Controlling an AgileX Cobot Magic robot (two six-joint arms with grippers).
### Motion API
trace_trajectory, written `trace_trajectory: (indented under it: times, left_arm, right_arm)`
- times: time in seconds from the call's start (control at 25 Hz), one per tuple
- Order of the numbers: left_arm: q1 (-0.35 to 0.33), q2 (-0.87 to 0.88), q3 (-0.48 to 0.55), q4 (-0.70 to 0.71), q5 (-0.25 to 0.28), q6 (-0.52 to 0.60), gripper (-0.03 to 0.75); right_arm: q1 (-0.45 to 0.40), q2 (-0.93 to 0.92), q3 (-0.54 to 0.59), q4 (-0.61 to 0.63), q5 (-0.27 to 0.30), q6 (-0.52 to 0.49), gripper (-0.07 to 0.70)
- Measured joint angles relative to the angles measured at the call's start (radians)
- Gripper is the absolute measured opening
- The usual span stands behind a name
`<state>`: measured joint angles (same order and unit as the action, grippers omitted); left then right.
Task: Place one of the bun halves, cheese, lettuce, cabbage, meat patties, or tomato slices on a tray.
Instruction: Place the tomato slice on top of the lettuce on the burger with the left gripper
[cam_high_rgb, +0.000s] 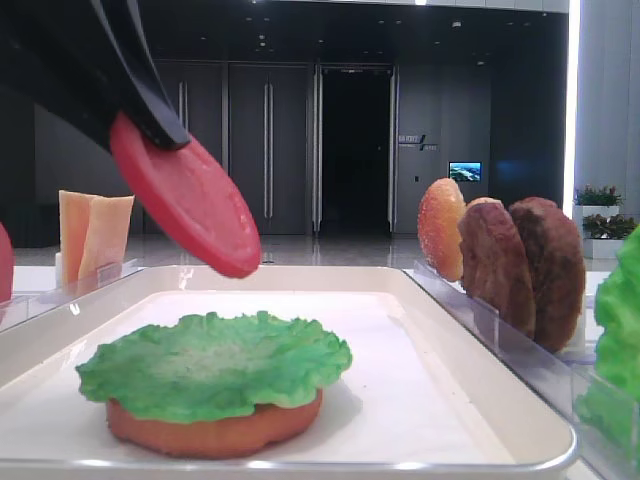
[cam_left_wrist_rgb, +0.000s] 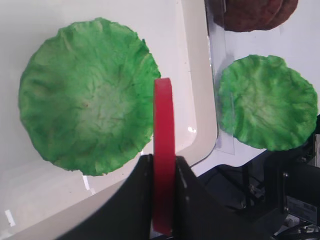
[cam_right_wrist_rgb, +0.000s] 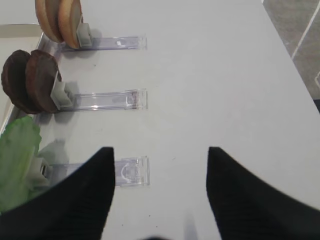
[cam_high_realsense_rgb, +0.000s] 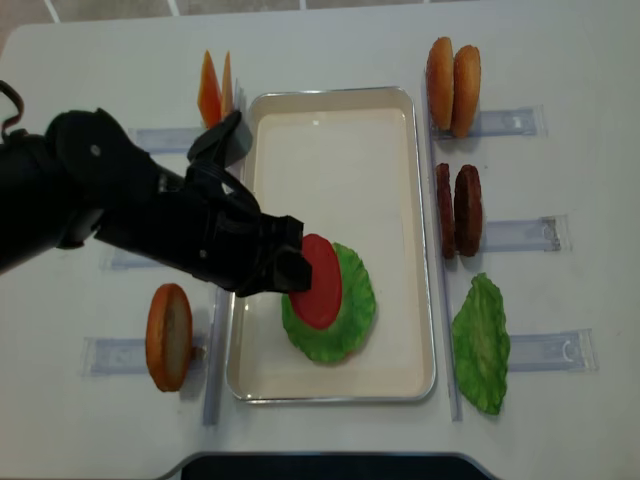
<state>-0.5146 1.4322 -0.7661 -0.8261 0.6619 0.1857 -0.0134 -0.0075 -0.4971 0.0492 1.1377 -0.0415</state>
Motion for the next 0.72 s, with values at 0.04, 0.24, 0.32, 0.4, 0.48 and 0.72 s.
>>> trace_trajectory:
  times: [0.04,0.24,0.32,0.4,0.48,0.72]
  left_arm:
    - [0.000,0.011,0.000,0.000,-0.002,0.000,0.058]
    - [0.000,0.051,0.000,-0.003,-0.025,0.002,0.058]
    - [0.000,0.060,0.000,-0.005,-0.025,0.011,0.058]
    - [0.000,0.069,0.000,-0.044,-0.028,0.067,0.058]
    - [0.000,0.079,0.000,-0.115,-0.028,0.136,0.058]
    - [0.000,0.126,0.000,-0.253,-0.045,0.256,0.058]
  right_arm:
    - [0.000,0.000,0.000,0.000,0.000,0.000,0.417]
    - [0.000,0.000,0.000,0.000,0.000,0.000,0.417]
    - [0.000,0.000,0.000,0.000,0.000,0.000,0.417]
    - [0.000,0.000,0.000,0.000,0.000,0.000,0.417]
    - [0.000,0.000,0.000,0.000,0.000,0.000,0.417]
    - [0.000,0.000,0.000,0.000,0.000,0.000,0.417]
